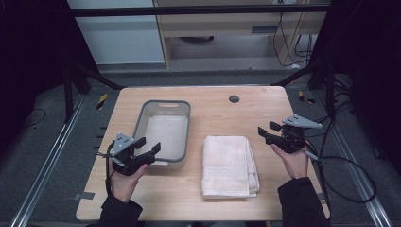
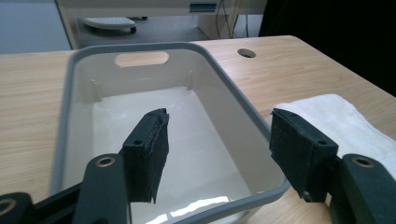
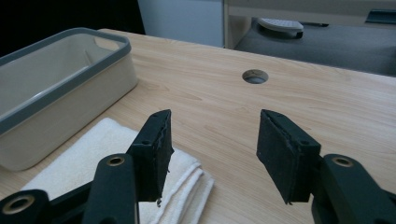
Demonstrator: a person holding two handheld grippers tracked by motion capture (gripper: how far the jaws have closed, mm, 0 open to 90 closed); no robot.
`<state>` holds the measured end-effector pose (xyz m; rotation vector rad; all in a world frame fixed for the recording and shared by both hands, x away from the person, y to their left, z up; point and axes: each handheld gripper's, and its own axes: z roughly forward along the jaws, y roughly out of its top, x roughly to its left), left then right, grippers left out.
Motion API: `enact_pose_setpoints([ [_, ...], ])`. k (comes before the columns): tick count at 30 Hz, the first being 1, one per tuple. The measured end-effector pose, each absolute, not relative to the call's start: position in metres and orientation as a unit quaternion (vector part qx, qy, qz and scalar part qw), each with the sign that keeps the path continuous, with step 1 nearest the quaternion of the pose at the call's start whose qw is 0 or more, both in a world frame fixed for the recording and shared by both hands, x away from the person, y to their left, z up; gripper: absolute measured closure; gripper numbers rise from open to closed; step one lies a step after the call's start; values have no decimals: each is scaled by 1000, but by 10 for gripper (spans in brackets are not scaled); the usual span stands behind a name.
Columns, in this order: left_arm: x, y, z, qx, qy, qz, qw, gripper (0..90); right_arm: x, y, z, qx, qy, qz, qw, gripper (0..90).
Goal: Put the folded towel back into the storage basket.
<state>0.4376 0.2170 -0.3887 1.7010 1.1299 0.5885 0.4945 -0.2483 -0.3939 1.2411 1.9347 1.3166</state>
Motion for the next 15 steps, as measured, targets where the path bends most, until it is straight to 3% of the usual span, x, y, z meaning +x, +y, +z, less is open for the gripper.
enact_pose_setpoints([
  [8,437,190,-392,714,447,231,487,363,499,-241,-399,449,711,487,236,445],
  [15,433,170,-399,729,432,220,483,353,502,-234,-405,442,719,483,233,374],
])
